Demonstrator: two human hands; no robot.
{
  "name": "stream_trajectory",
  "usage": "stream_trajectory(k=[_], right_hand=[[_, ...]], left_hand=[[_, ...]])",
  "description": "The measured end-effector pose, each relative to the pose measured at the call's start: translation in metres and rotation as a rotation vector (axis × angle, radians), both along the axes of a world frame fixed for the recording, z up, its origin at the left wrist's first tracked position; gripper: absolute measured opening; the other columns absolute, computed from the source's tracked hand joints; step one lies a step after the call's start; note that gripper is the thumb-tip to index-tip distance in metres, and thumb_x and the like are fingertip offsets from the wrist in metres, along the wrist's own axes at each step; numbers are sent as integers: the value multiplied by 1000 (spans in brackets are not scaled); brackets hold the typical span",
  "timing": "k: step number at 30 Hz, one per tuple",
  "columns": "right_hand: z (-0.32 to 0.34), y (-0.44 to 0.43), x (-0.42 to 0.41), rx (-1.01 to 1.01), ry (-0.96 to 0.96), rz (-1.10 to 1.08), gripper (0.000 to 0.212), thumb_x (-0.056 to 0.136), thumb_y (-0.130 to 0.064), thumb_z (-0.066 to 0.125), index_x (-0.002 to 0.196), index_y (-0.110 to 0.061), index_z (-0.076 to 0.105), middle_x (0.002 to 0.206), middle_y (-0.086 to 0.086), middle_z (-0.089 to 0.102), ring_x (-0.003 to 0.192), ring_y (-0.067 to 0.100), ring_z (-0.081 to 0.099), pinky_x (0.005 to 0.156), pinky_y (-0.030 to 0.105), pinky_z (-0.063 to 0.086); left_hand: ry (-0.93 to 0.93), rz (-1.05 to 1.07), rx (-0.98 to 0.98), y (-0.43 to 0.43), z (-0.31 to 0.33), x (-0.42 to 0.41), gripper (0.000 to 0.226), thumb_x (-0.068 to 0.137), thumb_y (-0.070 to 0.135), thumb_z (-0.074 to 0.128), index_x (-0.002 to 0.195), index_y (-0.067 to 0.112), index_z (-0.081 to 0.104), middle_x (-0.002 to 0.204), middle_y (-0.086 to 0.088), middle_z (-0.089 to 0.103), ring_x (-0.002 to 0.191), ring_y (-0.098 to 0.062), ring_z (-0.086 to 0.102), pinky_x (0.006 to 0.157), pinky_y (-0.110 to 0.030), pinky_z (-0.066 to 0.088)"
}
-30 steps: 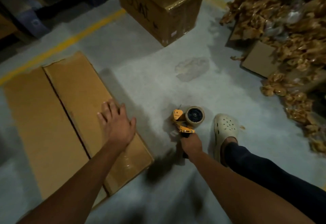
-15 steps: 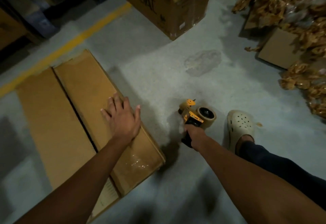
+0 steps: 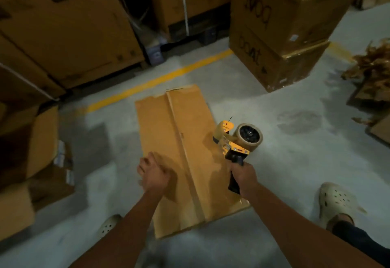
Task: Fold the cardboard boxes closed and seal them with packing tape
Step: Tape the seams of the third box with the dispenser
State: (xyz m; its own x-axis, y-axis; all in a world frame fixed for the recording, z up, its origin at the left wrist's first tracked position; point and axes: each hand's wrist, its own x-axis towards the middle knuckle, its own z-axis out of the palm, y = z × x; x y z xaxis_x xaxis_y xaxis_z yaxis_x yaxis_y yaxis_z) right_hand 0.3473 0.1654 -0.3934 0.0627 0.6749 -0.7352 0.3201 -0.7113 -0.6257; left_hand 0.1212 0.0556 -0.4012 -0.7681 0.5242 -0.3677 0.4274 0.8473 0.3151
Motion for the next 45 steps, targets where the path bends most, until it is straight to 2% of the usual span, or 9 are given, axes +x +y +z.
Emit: stream_trajectory(k=[5, 10, 15, 18, 23, 27, 36, 39, 45], right_hand=[[-11, 0, -24, 114, -300, 284, 19, 84, -31, 61, 95, -15, 59, 90, 8, 56, 96, 30, 49, 103, 45, 39], [-14, 12, -14, 180, -485, 602, 46, 78, -51, 58, 111, -20, 60, 109, 8, 58, 107, 32, 50, 81, 39, 32], [3, 27, 5, 256, -535, 772, 42, 86, -46, 60, 114, -15, 61, 113, 12, 59, 108, 31, 54, 95, 40, 36], [19, 22, 18, 299, -534, 820, 43, 87, -43, 64, 114, -10, 62, 114, 15, 61, 107, 32, 57, 98, 39, 44], [42, -9, 34, 278, -401, 758, 35, 76, -28, 75, 105, -10, 68, 97, 13, 70, 89, 29, 65, 80, 38, 54], [66, -44, 45, 287, -429, 817, 39, 74, -21, 77, 108, -5, 66, 104, 16, 70, 92, 33, 65, 75, 34, 50], [128, -113, 58, 452, -404, 871, 30, 76, -17, 75, 101, -9, 61, 94, 10, 66, 82, 27, 58, 63, 31, 41], [154, -126, 52, 545, -396, 907, 28, 76, -15, 76, 96, -14, 57, 88, 6, 62, 77, 23, 55, 56, 28, 37], [196, -126, 45, 651, -393, 925, 31, 76, -18, 76, 101, -18, 57, 77, 0, 68, 69, 18, 67, 67, 43, 58]], left_hand=[[-328, 325, 141, -5, -8, -8, 93, 80, 37, 80, 145, 4, 22, 136, -25, 50, 123, -44, 52, 99, -49, 48], [-389, 550, 66, -10, -3, 39, 87, 81, 35, 80, 141, 4, 26, 138, -24, 48, 124, -42, 53, 98, -46, 46], [-510, 764, 63, -21, -6, 108, 102, 86, 44, 72, 150, 0, 7, 147, -25, 36, 130, -42, 47, 104, -47, 42], [-642, 934, 188, -28, 0, 144, 70, 100, 34, 53, 152, -1, 20, 149, -25, 38, 132, -44, 44, 110, -50, 38], [-1105, 673, 149, -36, 24, 191, 26, 98, 24, 55, 114, 4, 60, 113, -15, 65, 101, -32, 66, 82, -44, 58], [-1294, 458, 120, -46, 58, 183, 29, 101, 21, 38, 79, 14, 55, 65, -2, 59, 49, -13, 53, 57, -27, 45], [-1135, 551, 492, -97, 146, 73, 24, 107, 22, 40, 118, 2, 47, 101, -24, 61, 96, -38, 65, 90, -42, 56], [-1261, 602, 573, -103, 169, 66, 44, 102, 38, 51, 137, 12, 42, 131, -27, 49, 105, -41, 63, 74, -42, 61], [-1489, 706, 758, -103, 180, 57, 34, 95, 30, 64, 115, 5, 55, 125, -24, 56, 107, -37, 66, 71, -43, 63]])
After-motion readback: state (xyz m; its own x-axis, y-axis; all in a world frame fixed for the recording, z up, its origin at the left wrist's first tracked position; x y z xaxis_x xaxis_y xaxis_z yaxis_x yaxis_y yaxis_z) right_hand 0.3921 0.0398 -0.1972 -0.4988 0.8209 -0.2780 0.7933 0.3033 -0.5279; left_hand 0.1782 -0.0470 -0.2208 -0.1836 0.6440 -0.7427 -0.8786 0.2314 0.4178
